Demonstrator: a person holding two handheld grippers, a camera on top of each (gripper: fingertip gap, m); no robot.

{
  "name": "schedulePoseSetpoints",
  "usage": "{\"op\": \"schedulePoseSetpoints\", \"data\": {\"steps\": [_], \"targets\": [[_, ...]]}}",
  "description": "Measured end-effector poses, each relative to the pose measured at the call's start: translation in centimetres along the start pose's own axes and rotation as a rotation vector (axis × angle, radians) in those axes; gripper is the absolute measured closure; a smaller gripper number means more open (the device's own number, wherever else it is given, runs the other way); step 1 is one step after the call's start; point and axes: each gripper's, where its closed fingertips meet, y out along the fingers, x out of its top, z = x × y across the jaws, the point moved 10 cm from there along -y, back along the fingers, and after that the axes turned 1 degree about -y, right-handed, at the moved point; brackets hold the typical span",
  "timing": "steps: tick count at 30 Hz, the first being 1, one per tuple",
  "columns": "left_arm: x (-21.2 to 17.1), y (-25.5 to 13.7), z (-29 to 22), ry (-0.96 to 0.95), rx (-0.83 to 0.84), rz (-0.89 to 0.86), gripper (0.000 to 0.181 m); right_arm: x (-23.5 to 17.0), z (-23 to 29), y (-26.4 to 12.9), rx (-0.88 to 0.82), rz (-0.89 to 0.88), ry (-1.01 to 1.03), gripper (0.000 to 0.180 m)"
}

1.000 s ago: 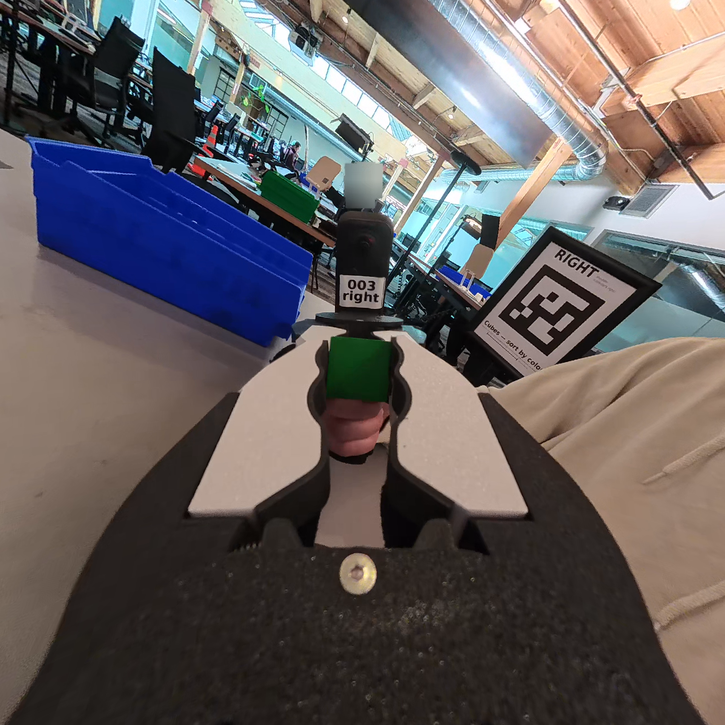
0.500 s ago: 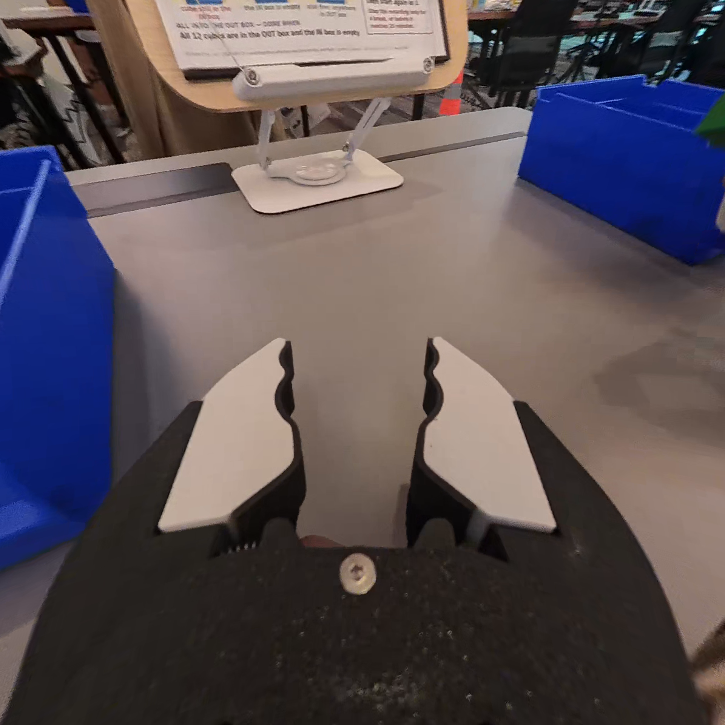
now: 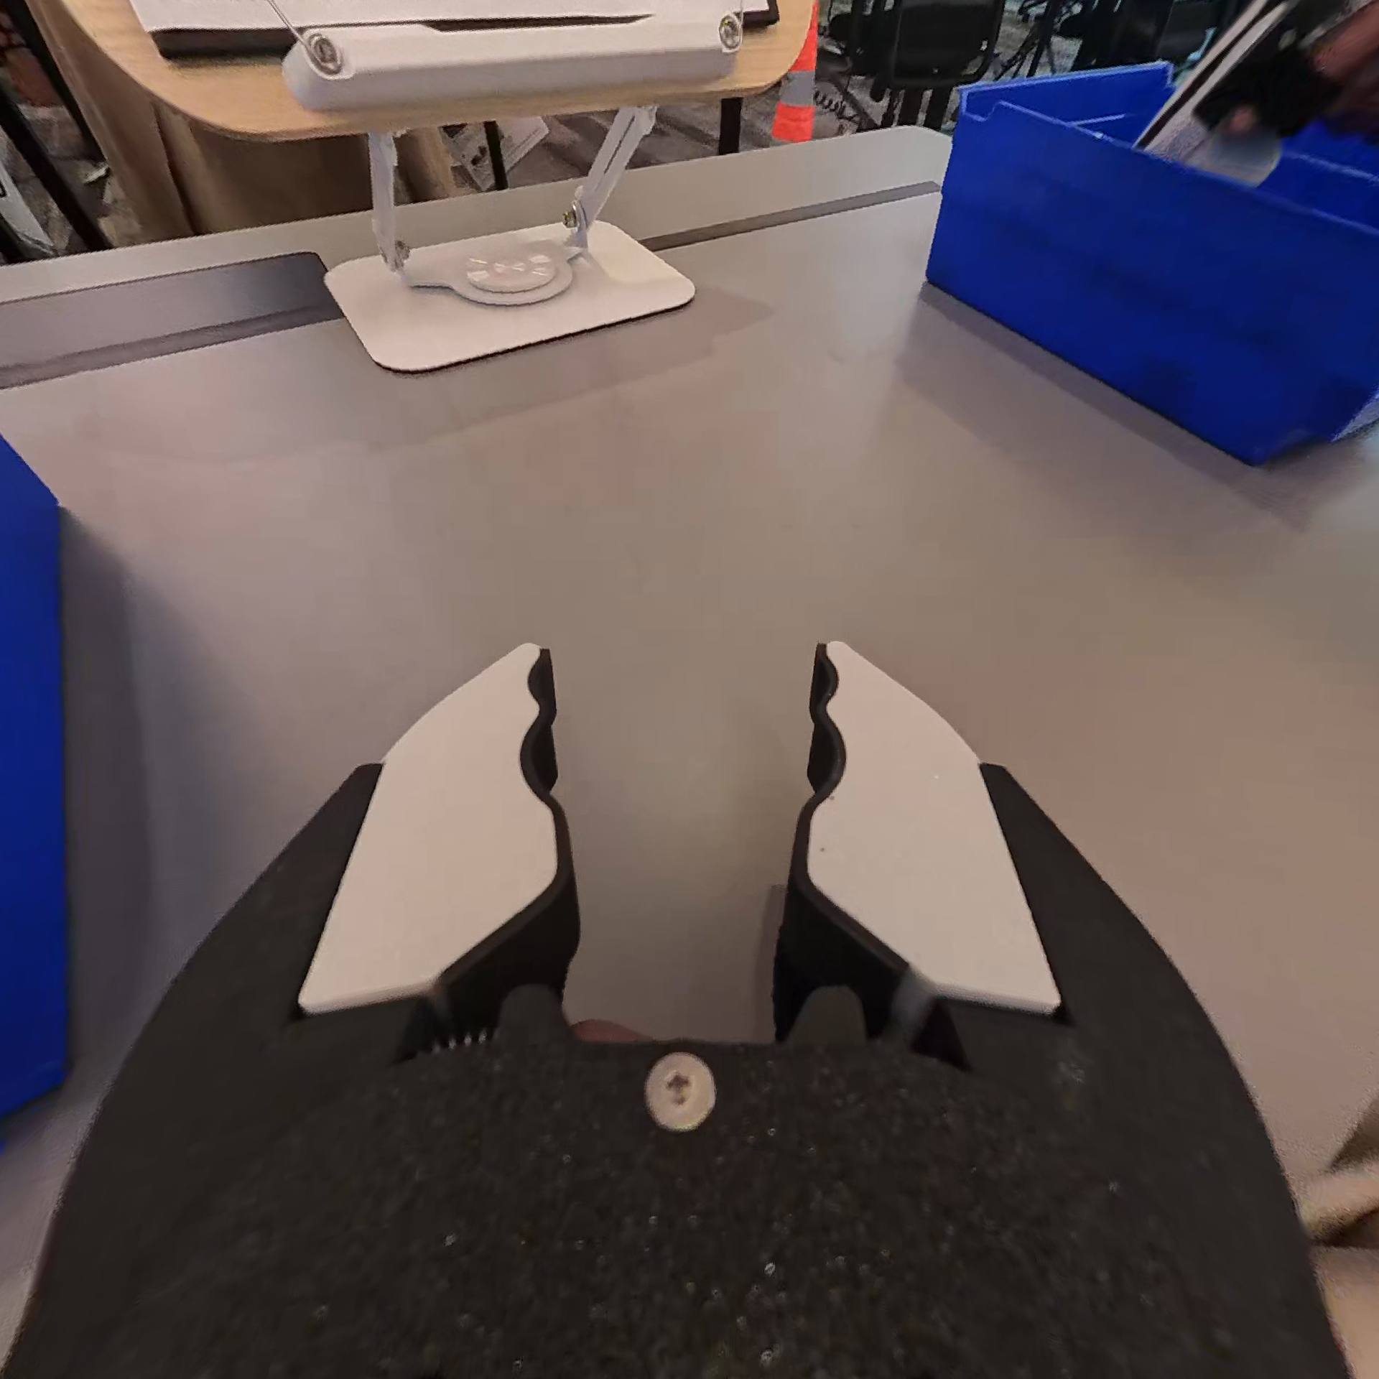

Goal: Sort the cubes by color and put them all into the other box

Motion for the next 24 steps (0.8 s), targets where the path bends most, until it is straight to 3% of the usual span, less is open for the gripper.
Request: {"op": "schedulePoseSetpoints", "data": {"steps": [5, 16, 20, 24], "targets": [[0.7, 0.8, -0.5, 0.058, 0.057, 0.007, 0.115, 1.8, -0.7, 5.3, 0.103, 0.199, -0.086, 0.152], [-0.4, 2.1, -1.1, 0.059, 0.028, 0.059, 0.114, 3.0, -0.8, 7.4, 0.197, 0.049, -0.004, 0.146], [-0.2, 1.3, -0.8, 0.054, 0.033, 0.035, 0.114, 2.4, -1.4, 3.1, 0.142, -0.108, 0.028, 0.143], [-0.2, 0.6, -0.4, 0.024, 0.036, 0.01, 0.114, 0.2, 2.2, -7.3, 0.015, -0.588, 0.128, 0.144]]}}
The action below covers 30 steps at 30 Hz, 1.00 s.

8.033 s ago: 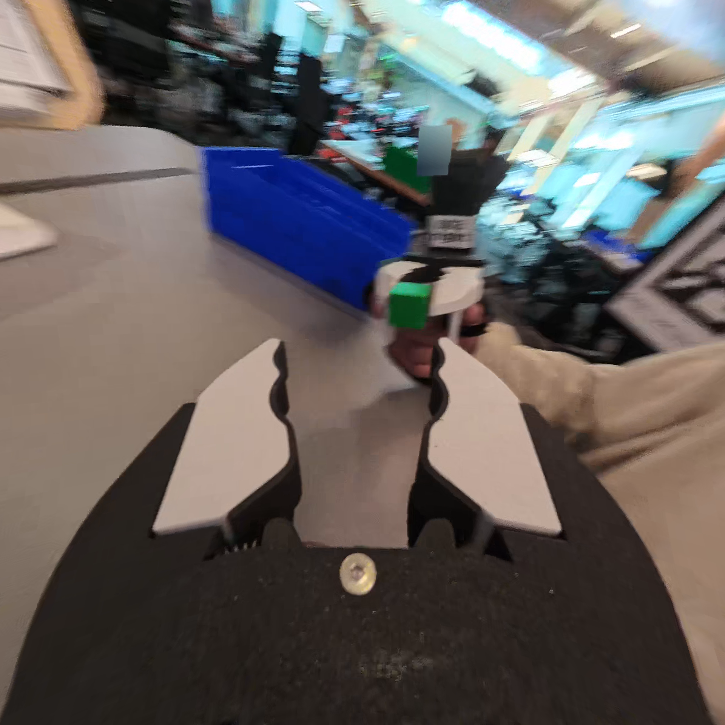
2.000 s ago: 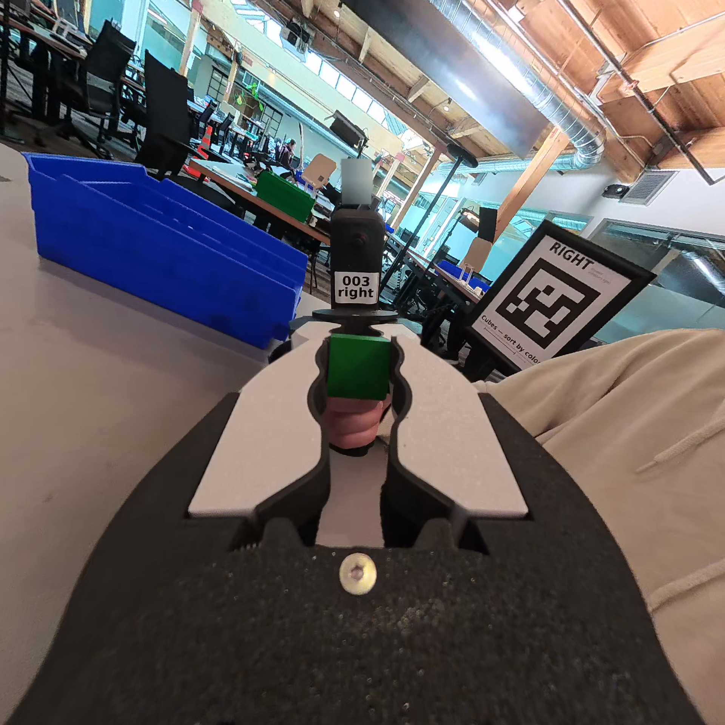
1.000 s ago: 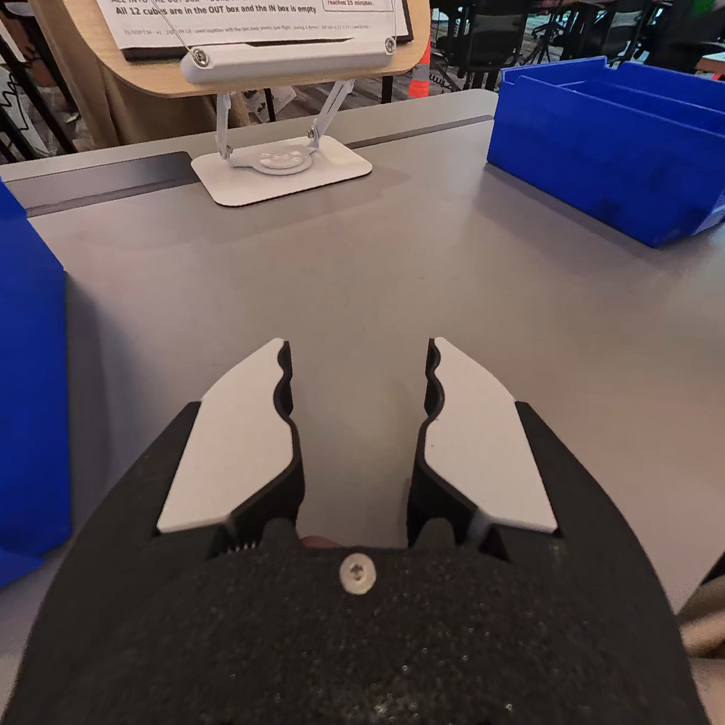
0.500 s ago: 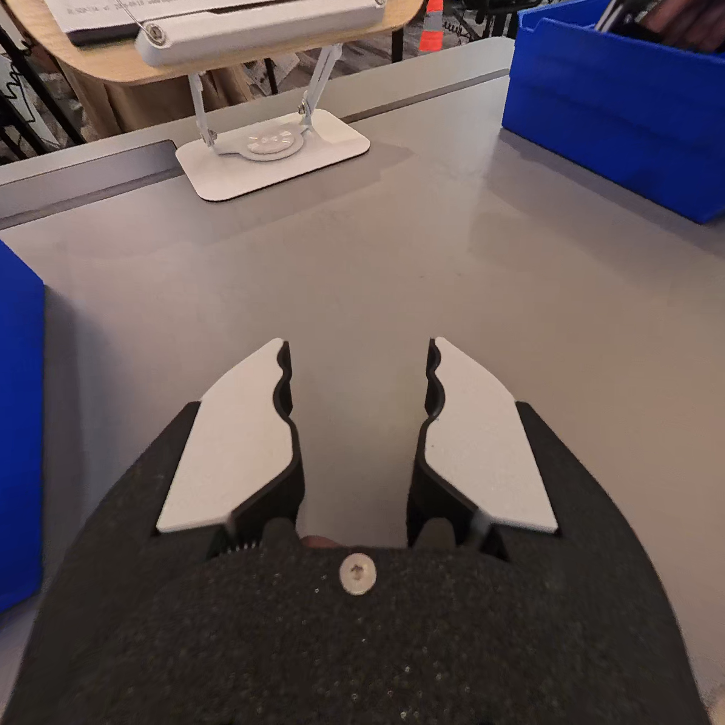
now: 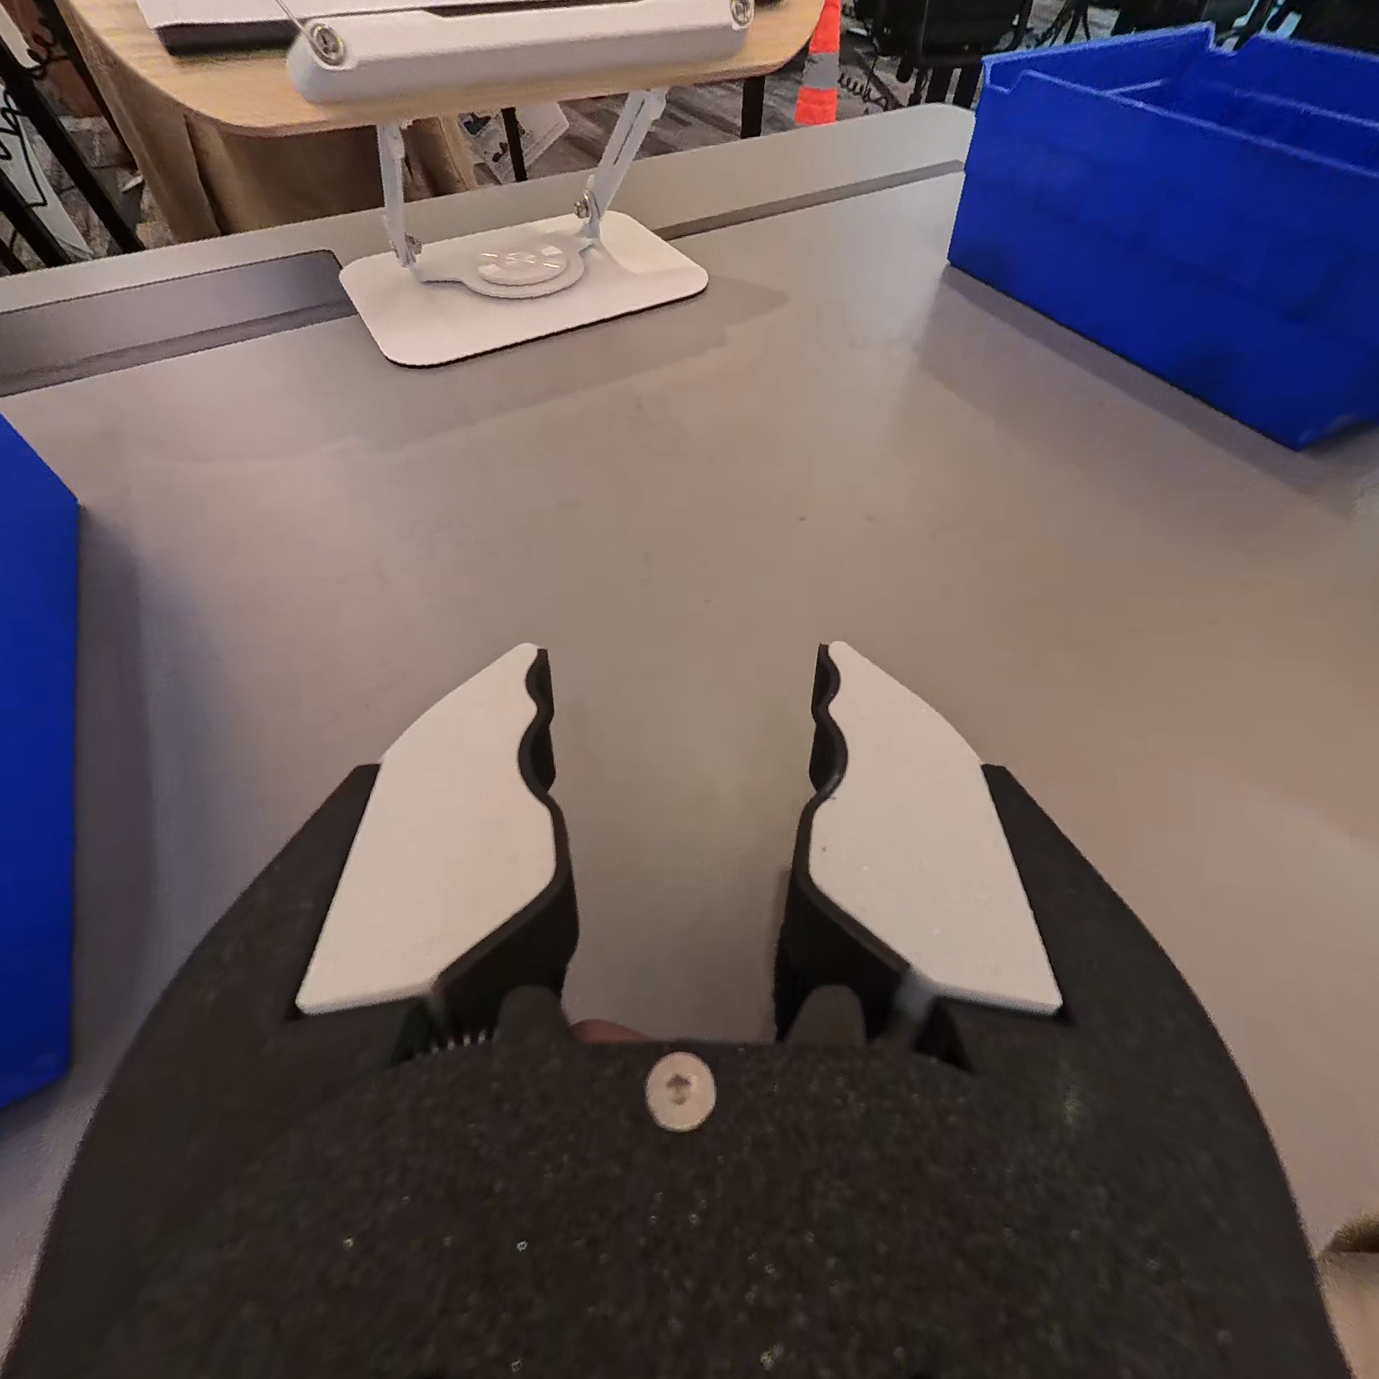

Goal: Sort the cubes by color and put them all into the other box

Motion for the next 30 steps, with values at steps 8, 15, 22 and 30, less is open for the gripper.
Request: {"op": "schedulePoseSetpoints", "data": {"steps": [8, 15, 22, 30], "targets": [[-0.5, -0.5, 0.4, -0.04, 0.032, 0.003, 0.117, -11.2, 21.2, -2.8, 0.197, -0.387, 0.057, 0.144], [-1.6, -0.8, 0.7, -0.088, -0.015, 0.053, 0.116, -14.2, 27.0, -0.6, 0.193, -0.308, -0.032, 0.148], [-1.9, -1.4, 0.6, -0.057, -0.053, 0.088, 0.116, -15.3, 28.1, -1.3, 0.13, -0.33, -0.109, 0.152], [-0.8, -2.8, 0.9, -0.076, -0.073, 0.096, 0.113, -15.2, 28.2, -1.2, 0.146, -0.317, -0.121, 0.151]]}}
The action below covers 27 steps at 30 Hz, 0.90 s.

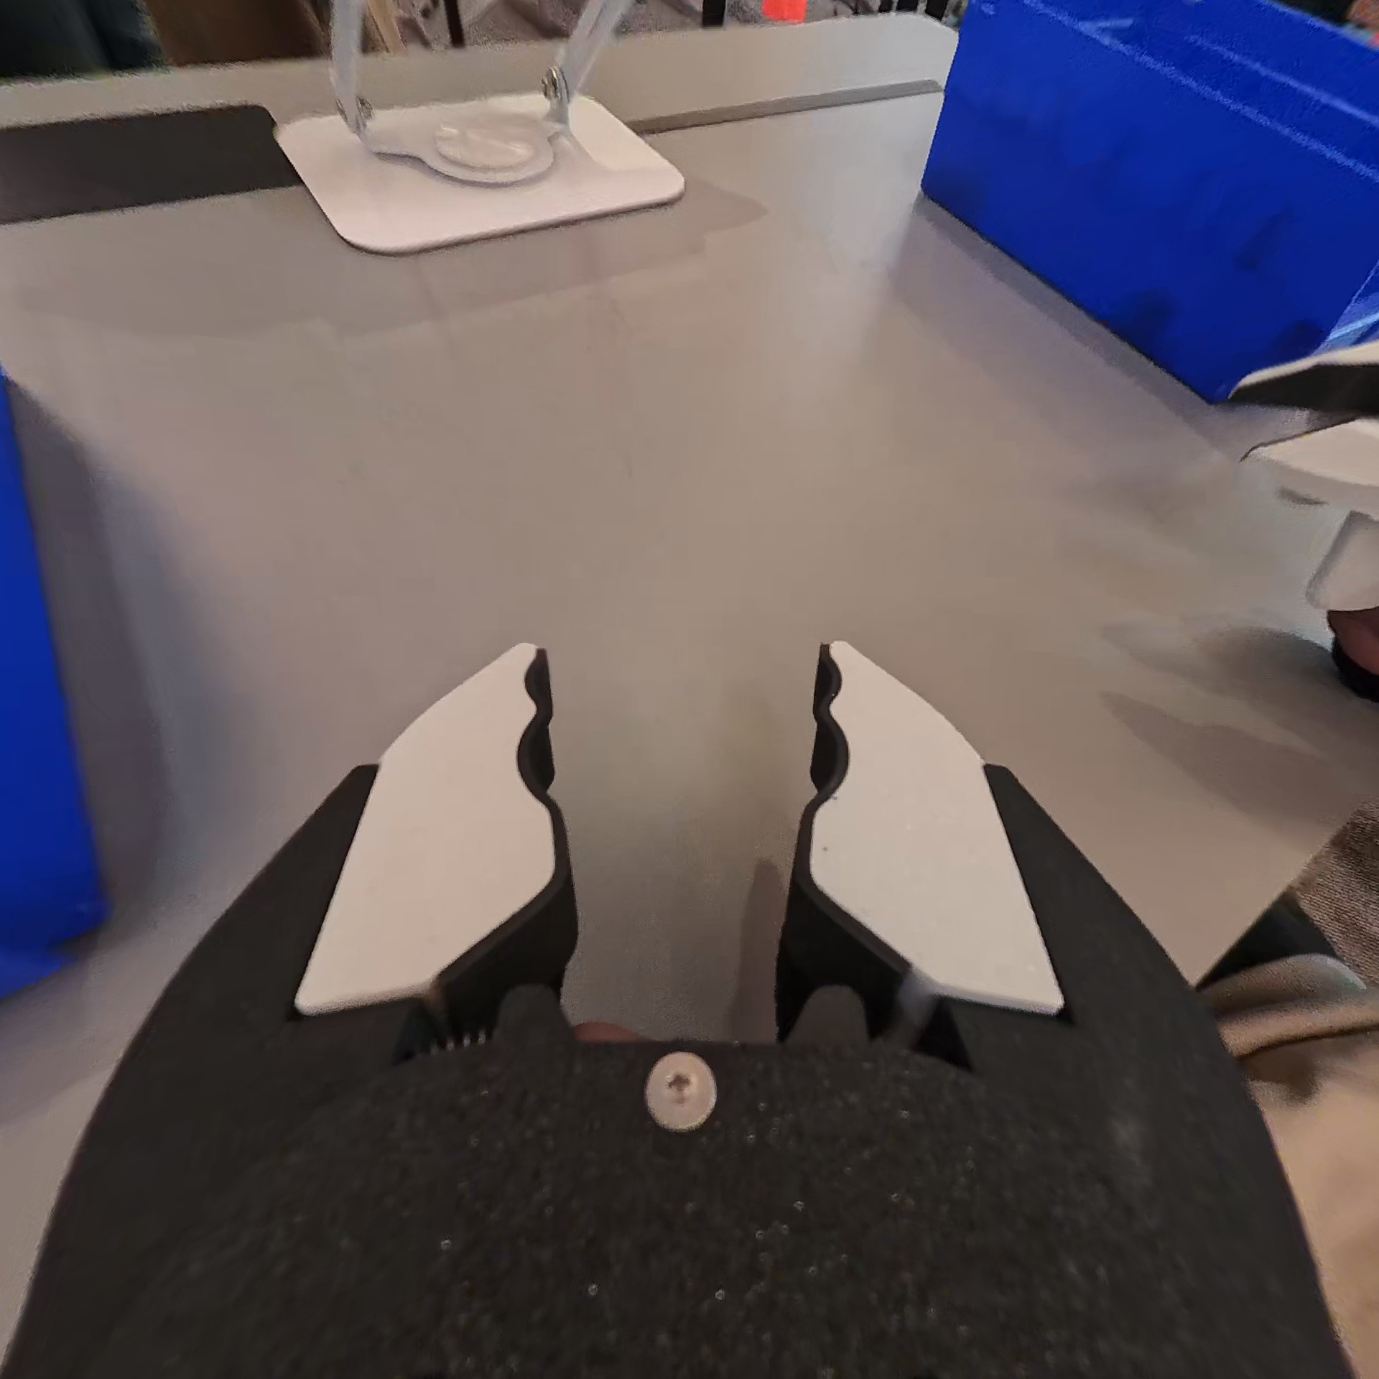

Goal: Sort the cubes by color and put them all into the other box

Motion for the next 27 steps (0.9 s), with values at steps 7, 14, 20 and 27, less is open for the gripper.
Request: {"op": "schedulePoseSetpoints", "data": {"steps": [7, 14, 20, 27], "targets": [[7.9, -9.0, 9.3, 0.048, 0.256, -0.014, 0.124, -0.1, -0.7, 0.1, 0.011, 0.013, 0.026, 0.151], [10.5, 1.4, 23.5, -0.037, 0.207, 0.395, 0.121, 0.1, -1.0, 1.2, 0.04, 0.034, 0.051, 0.151], [8.6, 9.7, 28.3, 0.031, 0.164, 0.529, 0.116, 0.1, -1.0, 1.5, 0.042, 0.047, 0.054, 0.151], [7.7, 10.4, 28.2, 0.072, 0.087, 0.567, 0.152, 0.0, -1.6, 1.4, 0.051, 0.043, 0.112, 0.152]]}}
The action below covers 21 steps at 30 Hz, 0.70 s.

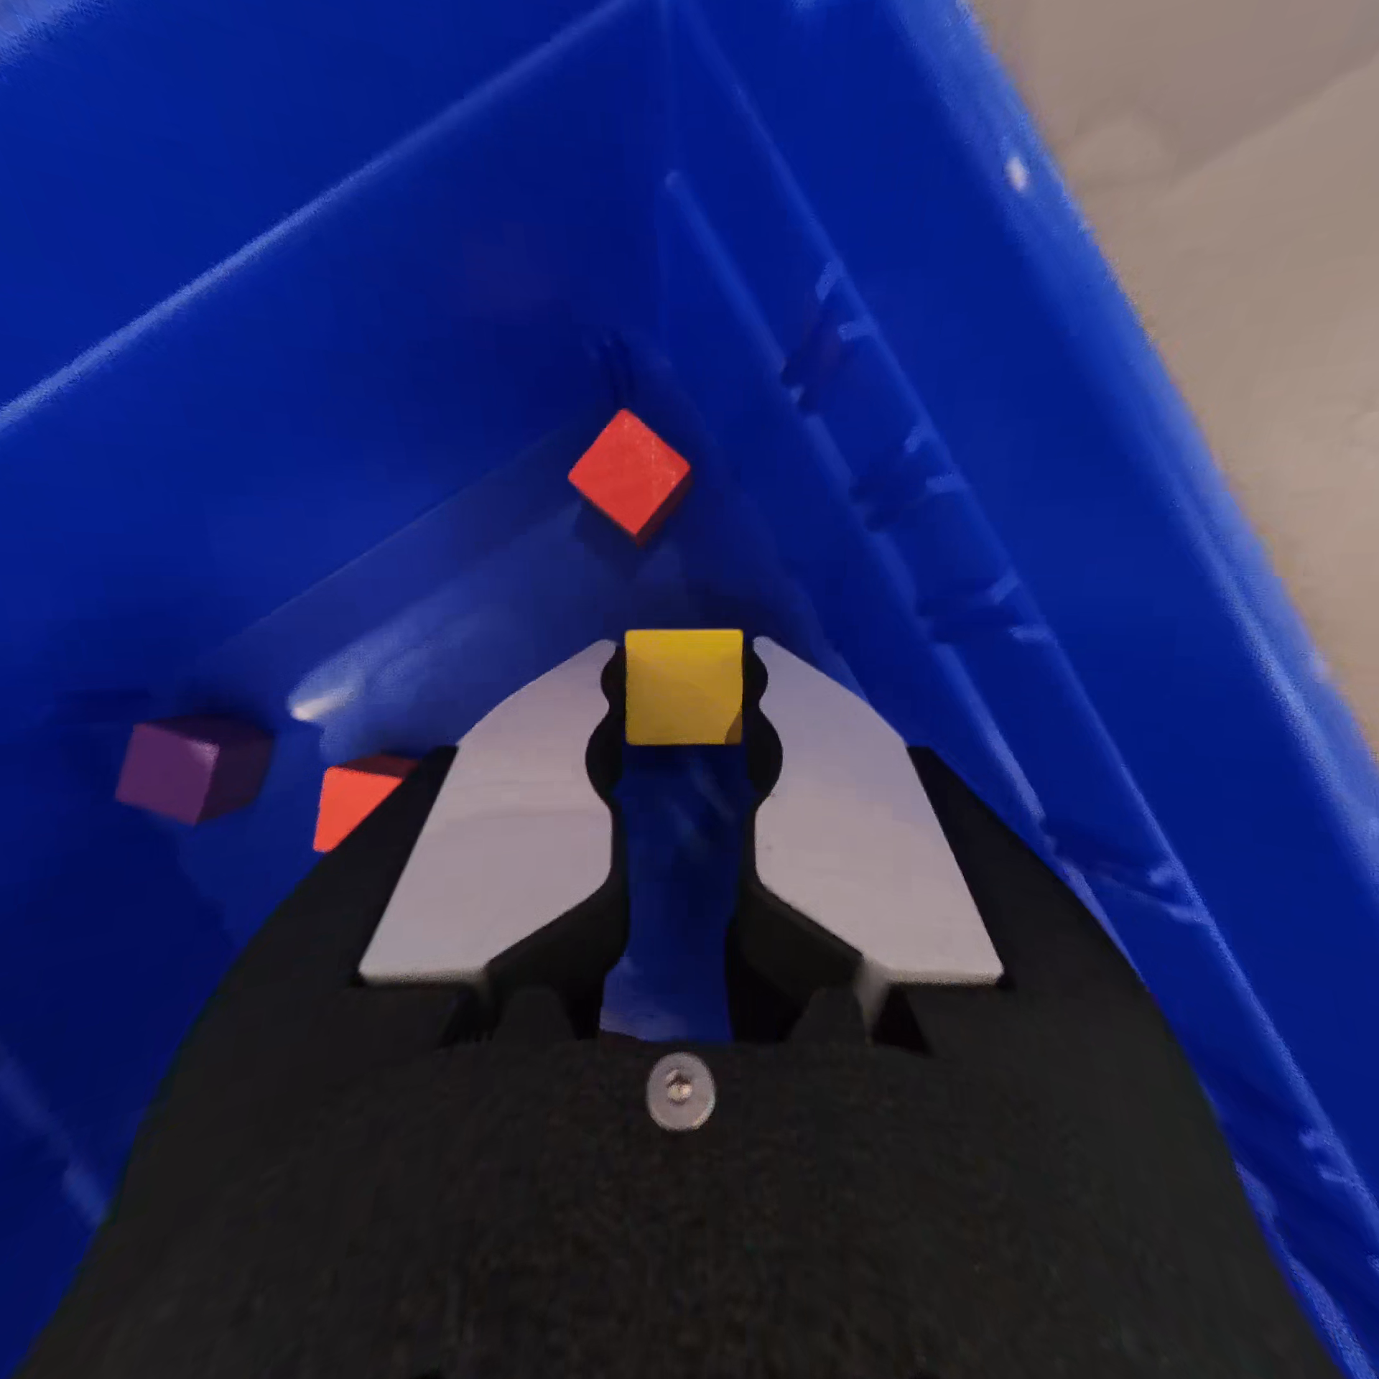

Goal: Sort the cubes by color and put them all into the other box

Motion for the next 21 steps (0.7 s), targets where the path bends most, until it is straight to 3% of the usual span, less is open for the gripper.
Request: {"op": "schedulePoseSetpoints", "data": {"steps": [6, 11, 15, 19, 21], "targets": [[-2.1, -7.1, -1.5, 0.004, 0.04, -0.236, 0.152, -0.1, -0.3, -0.8, -0.028, 0.002, -0.028, 0.153], [-5.7, -13.5, -7.1, 0.151, 0.151, -0.48, 0.152, 1.1, -1.4, -2.6, -0.088, -0.031, -0.063, 0.154], [-8.4, -15.5, -12.4, 0.261, 0.217, -0.634, 0.152, 1.7, -2.5, -3.7, -0.139, -0.048, -0.09, 0.155], [-8.9, -16.1, -17.5, 0.312, 0.109, -0.828, 0.152, 1.3, -3.1, -3.0, -0.076, -0.018, -0.049, 0.155], [-8.3, -16.3, -20.1, 0.337, -0.072, -0.989, 0.152, 1.5, -2.8, -2.1, 0.05, -0.018, 0.022, 0.152]]}}
